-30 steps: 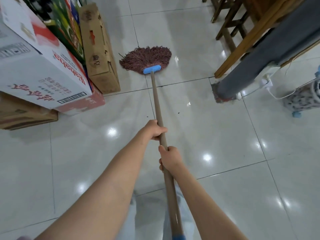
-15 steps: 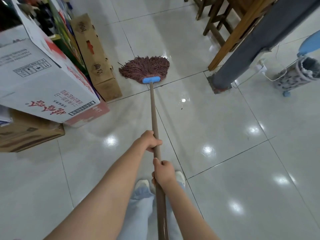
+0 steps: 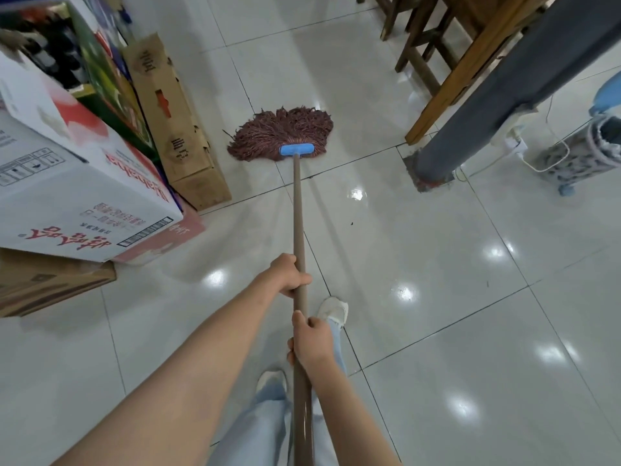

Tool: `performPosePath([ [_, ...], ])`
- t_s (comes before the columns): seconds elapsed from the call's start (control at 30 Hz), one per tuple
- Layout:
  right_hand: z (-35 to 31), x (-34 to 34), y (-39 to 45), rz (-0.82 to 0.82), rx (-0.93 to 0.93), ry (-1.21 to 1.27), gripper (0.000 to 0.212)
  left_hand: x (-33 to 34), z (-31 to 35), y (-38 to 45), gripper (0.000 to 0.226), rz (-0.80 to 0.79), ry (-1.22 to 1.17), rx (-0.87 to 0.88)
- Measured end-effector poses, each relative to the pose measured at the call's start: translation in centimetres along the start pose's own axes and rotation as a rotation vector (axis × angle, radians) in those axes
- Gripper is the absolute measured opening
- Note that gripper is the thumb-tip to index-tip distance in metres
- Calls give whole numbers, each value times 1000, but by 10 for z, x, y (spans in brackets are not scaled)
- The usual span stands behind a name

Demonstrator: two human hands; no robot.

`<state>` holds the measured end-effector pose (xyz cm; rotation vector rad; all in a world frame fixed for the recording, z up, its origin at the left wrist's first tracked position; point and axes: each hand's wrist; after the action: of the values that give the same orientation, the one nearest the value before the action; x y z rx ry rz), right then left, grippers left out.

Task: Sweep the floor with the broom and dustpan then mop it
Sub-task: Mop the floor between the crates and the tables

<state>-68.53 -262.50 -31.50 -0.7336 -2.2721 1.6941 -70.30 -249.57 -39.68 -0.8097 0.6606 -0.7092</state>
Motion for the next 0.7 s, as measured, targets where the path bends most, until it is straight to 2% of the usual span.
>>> performPosePath([
  [0.53,-235,-66,84,-70,-80,-83,31,-41,208,132,48,22,8,8],
  [0.7,-255,-64,82,-118,-52,-48,24,-54,225,134,51,28,1,-14],
])
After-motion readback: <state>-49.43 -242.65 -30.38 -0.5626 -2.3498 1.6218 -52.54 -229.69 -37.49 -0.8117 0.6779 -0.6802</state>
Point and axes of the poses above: each hand's wrist, its own y-axis towards the middle knuckle, its own x-axis out of the palm, z = x × y, and after that the axes turned 5 degrees about x, right-handed
